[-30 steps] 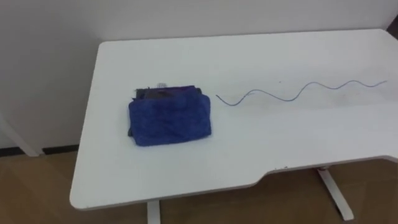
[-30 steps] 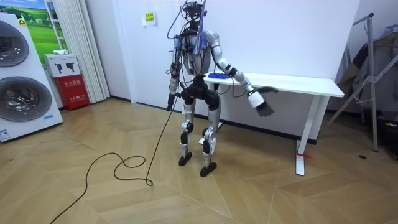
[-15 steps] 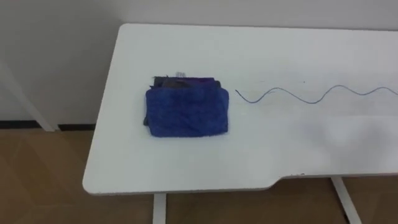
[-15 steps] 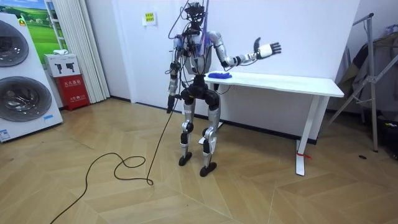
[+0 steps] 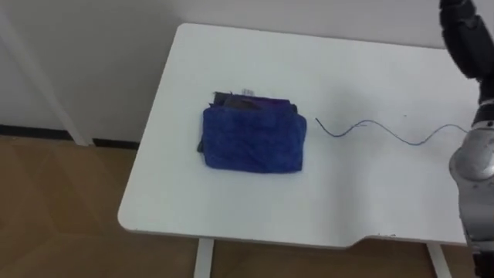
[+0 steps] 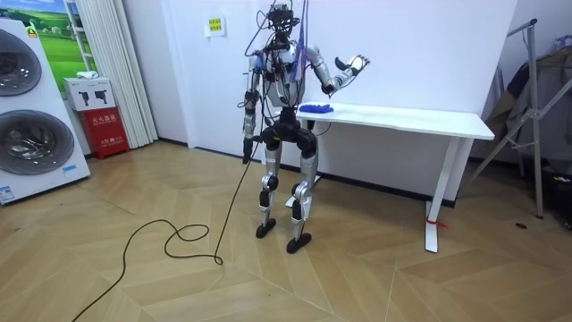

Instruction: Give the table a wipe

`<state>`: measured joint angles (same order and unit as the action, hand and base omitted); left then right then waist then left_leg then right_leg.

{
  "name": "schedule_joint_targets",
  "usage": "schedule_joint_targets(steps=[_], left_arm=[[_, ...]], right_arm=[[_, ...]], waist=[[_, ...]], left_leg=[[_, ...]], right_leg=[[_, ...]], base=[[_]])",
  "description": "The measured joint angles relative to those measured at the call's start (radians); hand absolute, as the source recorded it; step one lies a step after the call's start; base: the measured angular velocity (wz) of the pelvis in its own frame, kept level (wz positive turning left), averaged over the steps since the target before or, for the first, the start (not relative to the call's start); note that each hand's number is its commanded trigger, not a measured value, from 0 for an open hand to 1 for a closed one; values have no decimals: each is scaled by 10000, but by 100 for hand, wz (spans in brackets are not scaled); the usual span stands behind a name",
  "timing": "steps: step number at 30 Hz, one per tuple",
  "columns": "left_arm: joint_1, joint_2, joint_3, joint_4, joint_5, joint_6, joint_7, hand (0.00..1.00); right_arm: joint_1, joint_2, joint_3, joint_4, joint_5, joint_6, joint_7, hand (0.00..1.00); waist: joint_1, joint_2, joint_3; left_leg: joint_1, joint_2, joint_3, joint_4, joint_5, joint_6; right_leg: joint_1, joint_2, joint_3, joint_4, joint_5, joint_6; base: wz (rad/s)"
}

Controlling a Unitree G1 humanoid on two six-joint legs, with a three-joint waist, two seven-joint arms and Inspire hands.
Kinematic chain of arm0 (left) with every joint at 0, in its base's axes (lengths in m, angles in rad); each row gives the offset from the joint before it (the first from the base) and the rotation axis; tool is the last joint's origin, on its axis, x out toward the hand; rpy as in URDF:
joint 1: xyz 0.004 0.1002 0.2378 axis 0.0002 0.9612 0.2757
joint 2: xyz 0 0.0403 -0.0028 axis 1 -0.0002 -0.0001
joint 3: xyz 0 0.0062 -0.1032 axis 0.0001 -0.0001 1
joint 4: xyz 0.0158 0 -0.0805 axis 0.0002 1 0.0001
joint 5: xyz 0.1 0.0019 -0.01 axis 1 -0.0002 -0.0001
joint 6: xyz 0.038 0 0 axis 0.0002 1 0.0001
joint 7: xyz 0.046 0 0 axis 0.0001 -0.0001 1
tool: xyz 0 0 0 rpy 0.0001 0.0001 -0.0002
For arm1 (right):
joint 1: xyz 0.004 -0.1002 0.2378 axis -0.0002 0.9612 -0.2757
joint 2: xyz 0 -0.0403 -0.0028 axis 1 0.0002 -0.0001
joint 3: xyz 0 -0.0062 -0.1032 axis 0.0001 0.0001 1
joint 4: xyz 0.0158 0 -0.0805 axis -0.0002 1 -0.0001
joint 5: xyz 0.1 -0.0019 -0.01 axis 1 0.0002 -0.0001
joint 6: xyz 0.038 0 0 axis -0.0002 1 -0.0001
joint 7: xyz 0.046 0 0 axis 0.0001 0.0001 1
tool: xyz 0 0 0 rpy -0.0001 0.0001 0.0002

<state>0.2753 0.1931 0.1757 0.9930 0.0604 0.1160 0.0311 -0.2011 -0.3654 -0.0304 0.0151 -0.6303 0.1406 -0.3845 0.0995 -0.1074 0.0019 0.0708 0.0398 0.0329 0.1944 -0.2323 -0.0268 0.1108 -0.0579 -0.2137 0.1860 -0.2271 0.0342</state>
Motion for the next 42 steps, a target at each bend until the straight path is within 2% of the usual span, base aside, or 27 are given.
schedule_joint_targets(steps=[2, 7, 11, 15, 16, 17, 18, 19, 20, 21, 22, 23, 24, 25, 26, 28, 29, 30, 32, 34, 37, 39, 41, 42], left_arm=[[-105, 7, -59, -9, 189, -2, -215, 0], [-348, 100, -382, -33, 187, -38, -271, 0], [-439, 188, -619, -33, 300, -60, -270, 0], [-501, 191, -614, -31, 727, -60, -270, 0], [-503, 186, -621, -31, 768, -62, -258, 0], [-545, 188, -674, -26, 790, -87, -214, 0], [-545, 252, -665, -12, 807, -165, -192, 0], [-502, 396, -435, 119, 886, -258, -165, 0], [-490, 404, -352, 421, 955, -197, -150, 0], [-513, 421, -428, 491, 988, -158, -161, 0], [-566, 420, -691, 510, 969, -120, -232, 0], [-649, 411, -919, 493, 889, -130, -287, 0], [-669, 469, -1038, 492, 880, -118, -315, 0], [-679, 523, -1096, 478, 876, -40, -357, 0], [-694, 517, -1212, 496, 879, 110, -370, 0], [-658, 500, -1368, 486, 881, 209, -409, 0], [-650, 465, -1409, 485, 887, 274, -413, 0], [-649, 448, -1409, 484, 887, 283, -413, 0], [-740, 413, -1397, 450, 966, 279, -407, 0], [-800, 406, -1405, 447, 982, 277, -399, 0], [-820, 405, -1406, 432, 984, 278, -323, 0], [-830, 408, -1396, 426, 991, 278, -314, 0], [-823, 369, -1380, 427, 983, 278, -285, 0], [-835, 360, -1381, 420, 983, 276, -263, 0]], right_arm=[[1, 0, 531, 4, -792, 5, 407, 0], [-103, 0, 1154, 174, -1684, -100, 934, 0], [-230, 0, 1761, 946, -2222, -143, 1141, 0], [-243, 1, 2188, 1290, -3079, -112, 1445, 0], [-243, 1, 2341, 1452, -3185, -127, 1512, 0], [-275, 27, 2479, 1634, -3259, -202, 1621, 0], [-346, 72, 2551, 1665, -3302, -304, 1695, 0], [-645, 91, 2977, 1645, -3661, -440, 1729, 0], [-722, 31, 3348, 1647, -3935, -417, 1742, 0], [-702, 59, 3519, 1702, -3948, -269, 1793, 0], [-706, 66, 3627, 1869, -3950, -43, 1975, 0], [-746, 106, 3628, 1982, -3952, 80, 2127, 0], [-772, 194, 3646, 2114, -3953, 108, 2175, 0], [-773, 223, 3747, 2272, -3982, 134, 2379, 0], [-766, 222, 3818, 2382, -4070, 123, 2531, 0], [-757, 235, 4026, 2489, -4167, 130, 2699, 0], [-714, 254, 4067, 2507, -4351, 105, 2753, 0], [-695, 259, 4072, 2552, -4394, 106, 2762, 0], [-689, 247, 4077, 2811, -4678, 147, 2791, 0], [-575, 250, 4103, 2901, -4717, 122, 2790, 0], [-362, 248, 4099, 2899, -4748, 117, 2758, 0], [-248, 248, 4098, 2881, -4775, 107, 2692, 0], [125, 245, 4082, 2564, -5132, 95, 2550, 0], [255, 243, 4079, 2386, -5194, 90, 2531, 0]], waist=[[184, 15, 33], [487, 34, 107], [778, 74, 134], [1061, 83, 139], [1136, 102, 145], [1316, 254, 164], [1350, 315, 182], [1320, 176, 154], [992, 185, 151], [881, 174, 145], [840, 136, 160], [858, 132, 164], [919, 62, 142], [985, -39, 55], [999, -54, 51], [1084, -63, 50], [1133, -54, 64], [1172, -26, 80], [1258, 16, 111], [1327, 89, 170], [1329, 94, 154], [1329, 113, 146], [1374, 147, 53], [1367, 140, 39]], left_leg=[[91, -7, -126, -90, 0, 0], [16, -19, -376, -92, 0, -1], [13, -18, -528, -94, 0, -1], [-3, -8, -633, -112, 3, -3], [101, 29, -1028, -182, 27, -18], [300, 310, -1958, -345, 102, -5], [287, 478, -2483, -358, 105, -11], [45, 687, -2709, -280, 83, -55], [-96, 826, -2354, -182, -36, -537], [-86, 854, -1992, -186, -42, -588], [-114, 803, -1386, -369, -10, -574], [-439, 658, -995, -622, 259, -442], [-530, 631, -781, -477, 461, -162], [-406, 537, -779, -446, 558, -163], [-313, 422, -825, -439, 559, -160], [-155, 243, -1002, -433, 561, -150], [-85, 133, -1019, -435, 551, -132], [-51, 90, -1015, -433, 545, -103], [-68, -24, -1008, -423, 515, 81], [-129, -104, -993, -432, 512, 140], [-257, -251, -986, -341, 476, 229], [-264, -257, -952, -307, 476, 231], [-256, -257, -890, -292, 478, 234], [-257, -256, -880, -292, 478, 234]], right_leg=[[106, 6, -117, -18, 0, 0], [122, 15, -202, -10, 0, 0], [125, 17, -395, -5, 0, 0], [57, 37, -378, 18, 0, 0], [-54, 62, -403, 282, -7, -10], [-627, 201, -338, 1156, -318, -134], [-997, 496, -57, 1074, -385, -308], [-1608, 963, 260, -326, 242, -793], [-1636, 1047, -153, -314, 1468, -1063], [-1570, 1030, -217, -232, 1470, -1063], [-1368, 964, -77, -197, 1469, -1061], [-1221, 908, -42, -219, 1455, -1038], [-1173, 866, -57, -204, 1415, -974], [-1077, 808, -192, -210, 1344, -858], [-945, 738, -363, -229, 1292, -772], [-704, 641, -411, -357, 1258, -716], [-577, 589, -437, -383, 1171, -575], [-530, 558, -457, -375, 1152, -549], [-482, 425, -615, -366, 1082, -451], [-483, 369, -604, -362, 1051, -403], [-507, 240, -591, -355, 897, -404], [-520, 241, -545, -355, 897, -404], [-569, 250, -464, -346, 897, -405], [-570, 250, -471, -345, 897, -404]], base=[[15], [12], [3], [-6], [-34], [-46], [-77], [-41], [-13], [39], [44], [35], [28], [31], [31], [21], [12], [14], [14], [5], [1], [-5], [-8], [0]])
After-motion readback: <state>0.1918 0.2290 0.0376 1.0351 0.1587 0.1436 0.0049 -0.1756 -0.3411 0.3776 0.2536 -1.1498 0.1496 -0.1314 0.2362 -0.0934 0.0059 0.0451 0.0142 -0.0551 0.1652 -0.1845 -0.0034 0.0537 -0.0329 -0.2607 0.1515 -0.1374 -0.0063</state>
